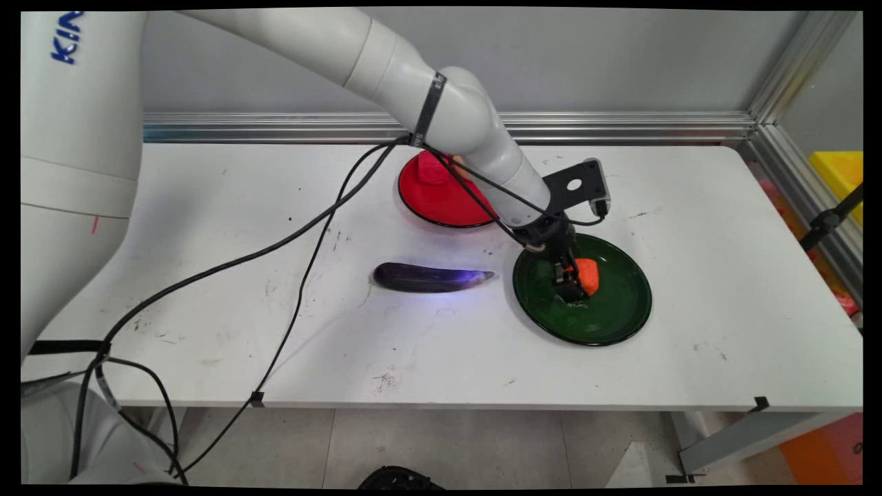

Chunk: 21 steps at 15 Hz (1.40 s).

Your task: Pick up the mandarin from the green plate, then place the picked object on the table

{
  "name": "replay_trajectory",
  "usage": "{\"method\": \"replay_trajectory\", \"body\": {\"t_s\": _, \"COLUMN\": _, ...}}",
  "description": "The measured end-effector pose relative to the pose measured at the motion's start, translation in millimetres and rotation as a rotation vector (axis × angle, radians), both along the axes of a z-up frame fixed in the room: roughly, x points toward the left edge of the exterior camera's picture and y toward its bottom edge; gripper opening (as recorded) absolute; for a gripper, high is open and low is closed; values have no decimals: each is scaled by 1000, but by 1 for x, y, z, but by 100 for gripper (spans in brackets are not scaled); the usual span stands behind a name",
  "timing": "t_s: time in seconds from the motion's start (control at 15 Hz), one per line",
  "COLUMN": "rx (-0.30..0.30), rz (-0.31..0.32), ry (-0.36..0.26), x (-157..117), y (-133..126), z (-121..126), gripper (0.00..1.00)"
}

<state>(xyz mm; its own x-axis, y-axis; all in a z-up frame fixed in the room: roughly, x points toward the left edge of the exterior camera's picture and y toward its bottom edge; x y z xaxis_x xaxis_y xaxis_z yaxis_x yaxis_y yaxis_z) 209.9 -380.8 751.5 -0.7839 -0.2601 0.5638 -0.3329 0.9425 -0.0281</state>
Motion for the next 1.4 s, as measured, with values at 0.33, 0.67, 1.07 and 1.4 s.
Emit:
{"method": "replay_trajectory", "body": {"t_s": 0.33, "rx": 1, "rz": 3, "ry": 4, "x": -4, "y": -2, "z": -3, "gripper": 0}}
{"method": "replay_trajectory", "body": {"t_s": 0.67, "rx": -8, "rz": 2, "ry": 20, "x": 5, "y": 2, "z": 16, "gripper": 0}}
{"method": "replay_trajectory", "body": {"t_s": 1.07, "rx": -22, "rz": -3, "ry": 41, "x": 32, "y": 19, "z": 65, "gripper": 0}}
{"method": "replay_trajectory", "body": {"t_s": 1.4, "rx": -19, "rz": 3, "ry": 41, "x": 63, "y": 42, "z": 108, "gripper": 0}}
